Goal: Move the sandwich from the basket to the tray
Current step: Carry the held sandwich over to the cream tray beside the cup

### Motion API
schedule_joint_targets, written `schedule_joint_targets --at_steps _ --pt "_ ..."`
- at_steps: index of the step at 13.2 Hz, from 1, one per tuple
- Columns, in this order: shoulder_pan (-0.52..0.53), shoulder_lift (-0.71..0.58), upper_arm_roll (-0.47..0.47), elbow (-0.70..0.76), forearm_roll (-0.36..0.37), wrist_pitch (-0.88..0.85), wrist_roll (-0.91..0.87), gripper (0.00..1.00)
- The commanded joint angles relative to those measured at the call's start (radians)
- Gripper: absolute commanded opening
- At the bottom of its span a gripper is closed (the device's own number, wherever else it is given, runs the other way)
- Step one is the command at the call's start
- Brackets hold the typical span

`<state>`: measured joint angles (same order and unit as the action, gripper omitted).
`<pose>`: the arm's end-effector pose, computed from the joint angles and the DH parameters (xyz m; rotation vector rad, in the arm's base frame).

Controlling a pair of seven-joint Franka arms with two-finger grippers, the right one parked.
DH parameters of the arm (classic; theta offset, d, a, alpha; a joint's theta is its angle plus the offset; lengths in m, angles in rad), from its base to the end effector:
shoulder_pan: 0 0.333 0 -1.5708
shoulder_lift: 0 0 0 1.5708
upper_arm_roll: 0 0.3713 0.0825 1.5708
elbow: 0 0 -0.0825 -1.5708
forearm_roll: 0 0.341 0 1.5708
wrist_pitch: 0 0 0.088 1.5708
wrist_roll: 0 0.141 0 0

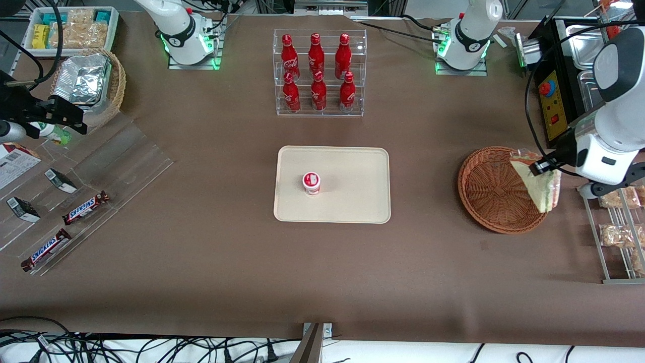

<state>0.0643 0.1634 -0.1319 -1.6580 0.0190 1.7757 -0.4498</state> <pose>0.5730 -0.0311 0.5371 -3.0762 -0.5903 0.0682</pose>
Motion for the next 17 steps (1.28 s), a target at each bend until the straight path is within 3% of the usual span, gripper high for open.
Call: schedule_joint_targets --at_steps 1,11,17 --pt "-0.009 0.021 -0.072 0.037 -0.022 -0.025 0.036 0.0" --pt "-0.02 0.048 -0.342 0.035 -0.024 0.019 -0.073 0.0" --pt "-0.139 0.12 -0.357 0.02 0.002 0.126 -0.134 0.0"
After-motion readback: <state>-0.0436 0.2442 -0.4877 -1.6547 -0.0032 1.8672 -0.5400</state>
